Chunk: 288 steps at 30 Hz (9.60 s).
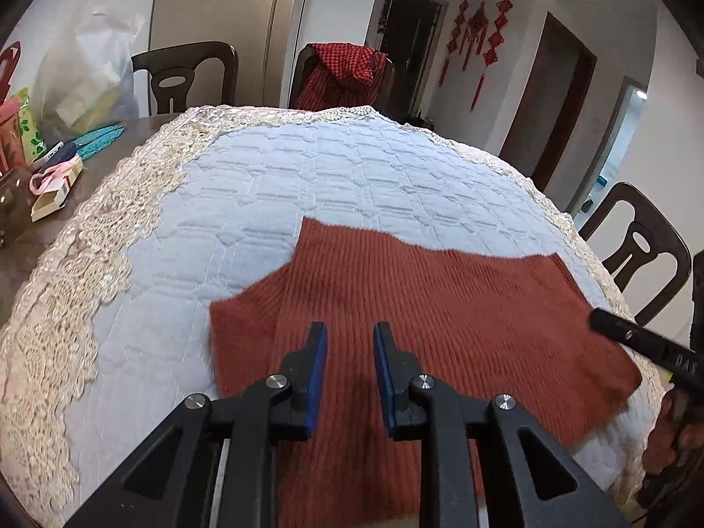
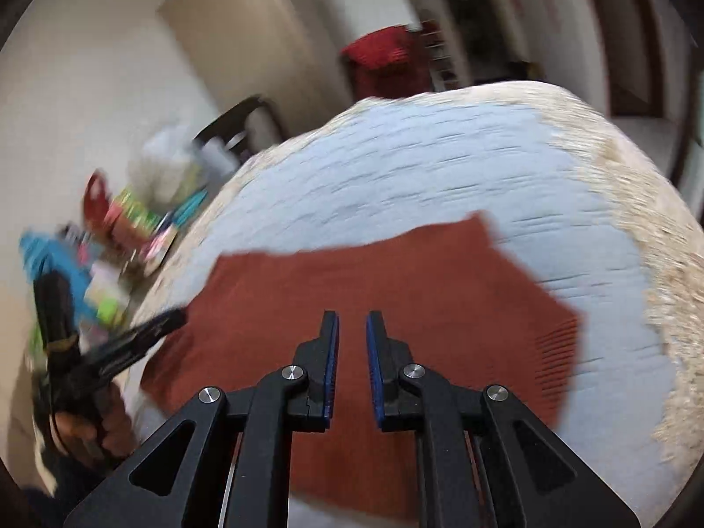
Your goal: Fold small clothes
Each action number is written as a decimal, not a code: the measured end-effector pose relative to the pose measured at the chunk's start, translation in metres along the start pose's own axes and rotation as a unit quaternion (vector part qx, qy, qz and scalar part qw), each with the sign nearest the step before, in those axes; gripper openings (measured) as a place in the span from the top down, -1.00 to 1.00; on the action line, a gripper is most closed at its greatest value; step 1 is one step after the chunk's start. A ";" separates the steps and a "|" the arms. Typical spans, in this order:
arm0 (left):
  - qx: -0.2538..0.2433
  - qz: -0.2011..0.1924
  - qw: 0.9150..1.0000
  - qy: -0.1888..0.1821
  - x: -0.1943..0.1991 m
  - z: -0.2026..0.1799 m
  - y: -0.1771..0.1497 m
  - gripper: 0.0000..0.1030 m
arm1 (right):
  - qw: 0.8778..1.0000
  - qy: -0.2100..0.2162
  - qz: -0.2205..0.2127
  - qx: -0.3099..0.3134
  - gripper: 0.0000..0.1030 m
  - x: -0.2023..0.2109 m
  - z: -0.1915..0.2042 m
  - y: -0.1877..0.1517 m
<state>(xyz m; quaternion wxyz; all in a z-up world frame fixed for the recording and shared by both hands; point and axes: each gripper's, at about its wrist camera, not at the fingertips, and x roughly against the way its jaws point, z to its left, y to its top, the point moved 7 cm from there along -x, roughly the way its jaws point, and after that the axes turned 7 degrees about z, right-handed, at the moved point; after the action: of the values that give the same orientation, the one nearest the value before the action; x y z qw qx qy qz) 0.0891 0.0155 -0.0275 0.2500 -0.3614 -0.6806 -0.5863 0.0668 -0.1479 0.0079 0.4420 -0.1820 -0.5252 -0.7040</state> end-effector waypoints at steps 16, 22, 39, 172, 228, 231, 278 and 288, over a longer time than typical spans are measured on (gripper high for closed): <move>-0.011 0.009 1.000 0.001 -0.010 0.000 -0.016 0.42 | 0.998 -0.017 0.050 0.040 0.75 -0.064 0.031 -0.001; -0.014 0.006 1.000 0.006 -0.010 -0.001 -0.017 0.42 | 0.996 -0.011 0.046 0.069 0.76 -0.043 0.048 -0.024; 0.002 -0.010 0.999 0.038 0.011 0.015 -0.014 0.34 | 0.995 -0.012 0.051 0.086 0.75 -0.029 0.055 -0.064; -0.123 0.024 0.976 -0.181 -0.009 -0.135 -0.013 0.38 | 0.981 0.100 -0.021 -0.167 0.75 0.031 -0.092 -0.042; -0.140 0.015 0.979 -0.145 -0.003 -0.141 0.002 0.36 | 0.997 -0.039 -0.047 -0.044 0.85 0.048 -0.085 -0.009; -0.143 0.015 0.978 -0.153 0.014 -0.135 -0.014 0.36 | 0.998 -0.028 -0.050 0.000 0.85 0.064 -0.059 -0.026; 0.017 0.099 0.972 -0.214 -0.041 -0.102 -0.015 0.02 | 0.984 0.086 0.006 -0.156 -0.08 0.019 -0.110 -0.029; 0.007 0.106 0.968 -0.228 -0.051 -0.115 -0.008 0.02 | 0.984 0.086 0.016 -0.153 0.26 0.011 -0.112 -0.022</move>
<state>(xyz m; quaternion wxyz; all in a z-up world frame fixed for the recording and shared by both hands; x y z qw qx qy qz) 0.1040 -0.1077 -0.0496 0.1513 -0.5540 -0.6812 -0.4540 0.0657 -0.2526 -0.0398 0.4637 -0.1951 -0.3681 -0.7819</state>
